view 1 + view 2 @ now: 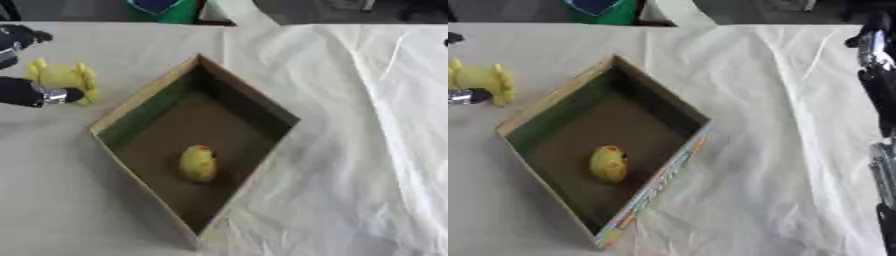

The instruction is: Pick up objects on the table and place them in the box.

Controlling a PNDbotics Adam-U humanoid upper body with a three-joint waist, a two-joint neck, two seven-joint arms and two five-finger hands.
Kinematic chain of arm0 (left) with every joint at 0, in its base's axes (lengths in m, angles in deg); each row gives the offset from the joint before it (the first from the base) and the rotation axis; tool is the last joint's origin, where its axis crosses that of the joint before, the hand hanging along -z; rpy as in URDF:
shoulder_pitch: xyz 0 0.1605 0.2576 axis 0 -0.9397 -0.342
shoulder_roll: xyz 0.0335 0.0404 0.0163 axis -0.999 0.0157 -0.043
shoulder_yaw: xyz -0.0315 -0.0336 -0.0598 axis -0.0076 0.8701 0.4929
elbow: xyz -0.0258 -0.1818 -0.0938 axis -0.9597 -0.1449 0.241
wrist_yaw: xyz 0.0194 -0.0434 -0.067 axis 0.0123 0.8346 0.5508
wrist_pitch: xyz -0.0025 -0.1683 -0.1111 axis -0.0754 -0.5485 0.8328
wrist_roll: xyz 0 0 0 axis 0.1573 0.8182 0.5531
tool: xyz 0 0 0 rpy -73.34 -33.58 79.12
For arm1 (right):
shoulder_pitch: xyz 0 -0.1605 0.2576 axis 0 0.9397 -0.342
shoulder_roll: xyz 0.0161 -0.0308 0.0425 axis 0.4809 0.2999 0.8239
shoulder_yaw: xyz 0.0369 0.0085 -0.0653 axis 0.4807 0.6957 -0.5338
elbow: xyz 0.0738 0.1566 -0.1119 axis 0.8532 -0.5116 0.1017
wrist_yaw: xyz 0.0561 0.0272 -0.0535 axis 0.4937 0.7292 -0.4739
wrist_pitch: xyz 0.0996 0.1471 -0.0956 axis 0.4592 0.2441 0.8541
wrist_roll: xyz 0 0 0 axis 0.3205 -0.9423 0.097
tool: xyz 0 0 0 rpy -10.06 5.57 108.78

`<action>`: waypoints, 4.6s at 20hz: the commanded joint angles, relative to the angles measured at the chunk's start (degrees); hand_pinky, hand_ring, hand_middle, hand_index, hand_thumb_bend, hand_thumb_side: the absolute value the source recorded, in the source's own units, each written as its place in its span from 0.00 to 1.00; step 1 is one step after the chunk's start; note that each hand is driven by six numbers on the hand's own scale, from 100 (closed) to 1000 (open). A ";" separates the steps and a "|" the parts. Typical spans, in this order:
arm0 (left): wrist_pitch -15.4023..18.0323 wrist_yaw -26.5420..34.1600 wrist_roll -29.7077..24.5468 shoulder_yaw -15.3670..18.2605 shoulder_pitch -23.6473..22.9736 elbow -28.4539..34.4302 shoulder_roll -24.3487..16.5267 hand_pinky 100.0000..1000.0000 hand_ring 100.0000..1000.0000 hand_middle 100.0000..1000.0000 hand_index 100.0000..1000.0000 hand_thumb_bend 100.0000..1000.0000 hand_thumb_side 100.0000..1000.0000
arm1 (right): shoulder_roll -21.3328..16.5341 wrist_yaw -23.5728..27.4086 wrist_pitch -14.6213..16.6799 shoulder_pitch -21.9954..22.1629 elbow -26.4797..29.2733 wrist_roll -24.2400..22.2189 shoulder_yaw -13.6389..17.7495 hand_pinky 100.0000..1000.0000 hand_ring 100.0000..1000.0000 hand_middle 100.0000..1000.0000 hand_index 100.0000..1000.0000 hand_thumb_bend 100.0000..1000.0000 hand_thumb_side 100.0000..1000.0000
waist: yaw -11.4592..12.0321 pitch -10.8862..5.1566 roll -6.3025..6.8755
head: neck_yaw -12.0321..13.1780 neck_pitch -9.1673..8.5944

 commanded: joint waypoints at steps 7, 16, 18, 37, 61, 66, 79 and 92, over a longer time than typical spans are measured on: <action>2.13 -1.63 0.01 1.64 2.73 -7.63 -0.15 0.68 0.89 0.90 1.00 0.53 0.72 | -1.00 0.03 -0.24 -1.18 1.12 -0.38 0.08 0.71 0.51 0.36 0.69 0.00 0.44 | -0.84 0.30 -0.25 | 1.20 -2.27; 1.61 -1.08 2.20 2.63 4.04 -10.99 0.59 0.62 0.83 0.79 0.90 0.33 0.60 | -0.65 0.00 -0.46 -1.41 1.12 -0.45 0.02 0.72 0.51 0.36 0.69 0.00 0.45 | -1.56 1.33 -0.50 | 1.58 -3.26; 1.48 0.09 3.25 2.63 4.08 -10.87 0.69 0.58 0.78 0.70 0.82 0.25 0.51 | -0.56 -0.02 -0.65 -1.21 1.12 -0.28 0.11 0.72 0.51 0.36 0.69 0.00 0.45 | -1.50 1.30 -0.52 | 1.58 -3.16; -5.80 4.60 21.01 1.35 3.92 -3.47 0.17 0.20 0.41 0.24 0.35 0.00 0.16 | -0.19 -0.04 -1.11 -0.39 1.12 -0.22 0.36 0.72 0.51 0.36 0.69 0.00 0.46 | -0.61 0.05 -0.37 | 1.36 -1.62; -3.93 9.27 5.38 -11.97 5.13 33.30 8.64 0.19 0.41 0.26 0.38 0.00 0.22 | -0.84 0.63 -0.61 -1.12 1.12 -0.43 -0.10 0.71 0.52 0.36 0.69 0.00 0.45 | 0.05 -2.94 0.68 | 1.23 0.56; -3.29 8.30 4.67 -15.96 4.29 32.16 8.88 0.21 0.42 0.27 0.39 0.00 0.21 | -0.89 0.73 -0.58 -1.25 1.12 -0.46 -0.20 0.71 0.52 0.36 0.69 0.00 0.46 | 0.05 -3.24 1.04 | 1.31 0.82; -1.03 8.92 -2.98 -21.59 2.55 24.42 11.28 0.29 0.49 0.38 0.51 0.00 0.15 | -0.61 0.72 -0.76 -1.06 1.12 -0.39 -0.22 0.71 0.52 0.36 0.69 0.00 0.46 | -0.04 -3.01 0.96 | 1.41 0.96; 0.83 3.40 -13.12 -19.86 2.31 24.60 11.75 0.72 0.89 0.82 0.94 0.49 0.93 | -0.43 0.66 -0.85 -0.68 1.12 -0.30 -0.11 0.71 0.52 0.36 0.69 0.00 0.46 | 0.16 -3.03 0.74 | 1.34 1.01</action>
